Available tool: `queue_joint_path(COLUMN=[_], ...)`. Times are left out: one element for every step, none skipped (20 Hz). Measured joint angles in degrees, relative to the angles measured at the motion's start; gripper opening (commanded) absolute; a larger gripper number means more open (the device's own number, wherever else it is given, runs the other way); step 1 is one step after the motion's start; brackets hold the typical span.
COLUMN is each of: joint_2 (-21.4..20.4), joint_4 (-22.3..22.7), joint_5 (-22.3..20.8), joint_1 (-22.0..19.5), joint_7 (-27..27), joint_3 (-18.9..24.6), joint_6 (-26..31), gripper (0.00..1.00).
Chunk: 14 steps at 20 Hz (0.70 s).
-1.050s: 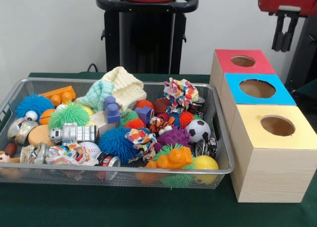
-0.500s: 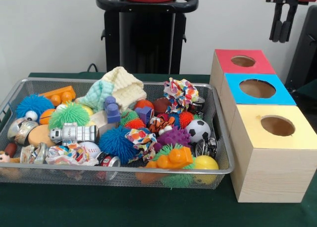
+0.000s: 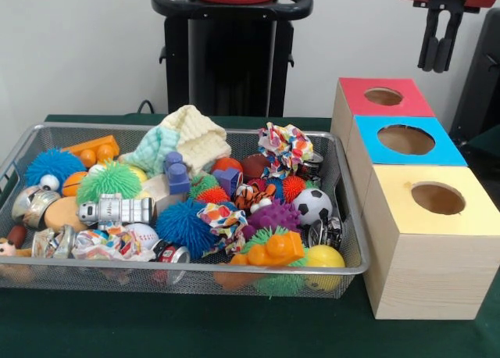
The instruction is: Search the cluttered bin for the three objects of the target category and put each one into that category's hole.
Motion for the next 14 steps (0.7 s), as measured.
queue_joint_path(joint_2=[0.0, 0.0, 0.01, 0.01, -0.01, 0.0, 0.0, 0.0, 0.0, 0.0, 0.0, 0.0, 0.0, 0.0], joint_4=[-0.01, -0.01, 0.0, 0.01, 0.0, 0.0, -0.01, 0.0, -0.01, 0.0, 0.0, -0.01, 0.0, -0.01], joint_5=[-0.19, -0.53, -0.59, -0.61, -0.64, -0.64, -0.65, -0.66, -0.73, -0.74, -0.75, -0.78, -0.79, -0.79], joint_1=[-0.01, -0.02, -0.03, -0.05, -0.17, -0.22, -0.31, -0.37, -0.62, -0.66, -0.69, -0.86, -0.91, -0.94], joint_7=[0.0, 0.0, 0.0, 0.0, 0.0, 0.0, 0.0, 0.0, 0.0, 0.0, 0.0, 0.0, 0.0, 0.0], joint_3=[0.01, 0.02, 0.01, 0.01, 0.01, 0.01, 0.01, 0.02, 0.01, 0.01, 0.01, 0.0, 0.0, 0.0], joint_6=[-0.13, -0.32, -0.37, -0.39, -0.43, -0.43, -0.43, -0.43, -0.43, -0.43, -0.43, -0.43, -0.43, -0.43], gripper=[0.0, 0.0, 0.0, 0.0, 0.0, 0.0, 0.0, 0.0, 0.0, 0.0, 0.0, 0.0, 0.0, 0.0])
